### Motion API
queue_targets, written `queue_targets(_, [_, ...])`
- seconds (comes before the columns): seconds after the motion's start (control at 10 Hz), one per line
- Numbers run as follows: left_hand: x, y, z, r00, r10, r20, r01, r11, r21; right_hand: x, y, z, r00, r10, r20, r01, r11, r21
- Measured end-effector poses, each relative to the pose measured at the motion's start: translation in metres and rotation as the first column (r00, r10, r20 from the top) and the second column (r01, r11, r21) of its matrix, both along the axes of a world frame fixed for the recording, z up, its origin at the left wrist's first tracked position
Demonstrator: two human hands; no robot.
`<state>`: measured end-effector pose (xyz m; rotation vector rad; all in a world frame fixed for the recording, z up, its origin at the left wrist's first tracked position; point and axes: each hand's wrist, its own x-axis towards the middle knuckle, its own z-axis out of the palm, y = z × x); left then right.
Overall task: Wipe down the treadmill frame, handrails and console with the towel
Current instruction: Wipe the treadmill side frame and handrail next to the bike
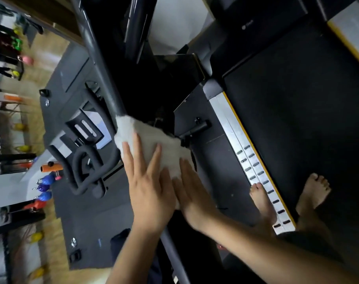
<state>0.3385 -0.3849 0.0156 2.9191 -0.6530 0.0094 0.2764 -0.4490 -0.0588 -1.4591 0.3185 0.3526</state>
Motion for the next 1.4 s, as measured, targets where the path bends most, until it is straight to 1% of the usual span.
queue_targets(0.1, [-0.02, 0.004, -0.003, 0.999, 0.018, -0.029, -0.018, 0.999, -0.032, -0.003, 0.001, -0.006, 0.998, -0.012, 0.063, 0.012, 1.0, 0.012])
queue_targets(0.2, [-0.002, 0.001, -0.002, 1.0, -0.013, -0.015, 0.013, 0.998, -0.055, 0.032, -0.005, -0.014, 0.99, -0.063, 0.127, 0.058, 0.997, 0.044])
queue_targets(0.3, [0.017, -0.001, 0.003, 0.999, -0.017, -0.043, 0.012, 0.994, -0.11, 0.058, -0.013, -0.013, 0.985, -0.098, 0.141, 0.088, 0.994, 0.072])
queue_targets(0.4, [0.024, -0.003, 0.001, 0.999, 0.008, -0.039, -0.014, 0.991, -0.131, 0.057, -0.013, -0.009, 0.993, -0.051, 0.104, 0.043, 0.996, 0.073])
queue_targets(0.5, [0.017, 0.006, 0.003, 0.988, 0.088, -0.125, -0.116, 0.963, -0.242, 0.047, -0.012, -0.001, 0.987, 0.039, 0.154, -0.034, 0.999, -0.032])
queue_targets(0.6, [-0.016, 0.017, -0.007, 0.952, 0.169, -0.256, -0.271, 0.854, -0.445, 0.035, -0.014, 0.022, 0.993, 0.07, 0.099, -0.064, 0.997, -0.053])
queue_targets(0.7, [-0.037, 0.027, -0.002, 0.882, 0.181, -0.434, -0.425, 0.702, -0.572, 0.02, -0.007, 0.049, 0.98, 0.118, 0.16, -0.085, 0.977, -0.198])
queue_targets(0.8, [-0.022, 0.024, 0.006, 0.88, 0.098, -0.464, -0.41, 0.649, -0.641, 0.031, -0.007, 0.056, 0.984, 0.129, 0.125, -0.08, 0.937, -0.34])
queue_targets(0.9, [0.015, 0.025, 0.004, 0.857, 0.094, -0.507, -0.461, 0.581, -0.671, 0.072, -0.012, 0.064, 0.989, 0.123, 0.083, -0.076, 0.899, -0.43])
queue_targets(1.0, [0.021, 0.029, -0.001, 0.841, 0.111, -0.529, -0.502, 0.526, -0.687, 0.093, -0.009, 0.071, 0.978, 0.104, 0.179, 0.014, 0.829, -0.559])
queue_targets(1.1, [0.0, 0.037, -0.005, 0.863, 0.068, -0.501, -0.465, 0.497, -0.733, 0.073, -0.009, 0.07, 0.939, 0.226, 0.259, 0.014, 0.727, -0.687])
queue_targets(1.2, [-0.035, 0.051, -0.016, 0.861, 0.026, -0.508, -0.46, 0.467, -0.756, 0.035, -0.015, 0.066, 0.831, 0.475, 0.288, -0.047, 0.576, -0.816])
queue_targets(1.3, [-0.057, 0.06, -0.038, 0.82, 0.001, -0.573, -0.513, 0.447, -0.733, 0.012, -0.028, 0.065, 0.752, 0.621, 0.222, -0.119, 0.459, -0.88])
queue_targets(1.4, [-0.042, 0.059, -0.051, 0.755, 0.005, -0.656, -0.594, 0.429, -0.681, 0.024, -0.041, 0.071, 0.673, 0.731, 0.113, -0.122, 0.26, -0.958])
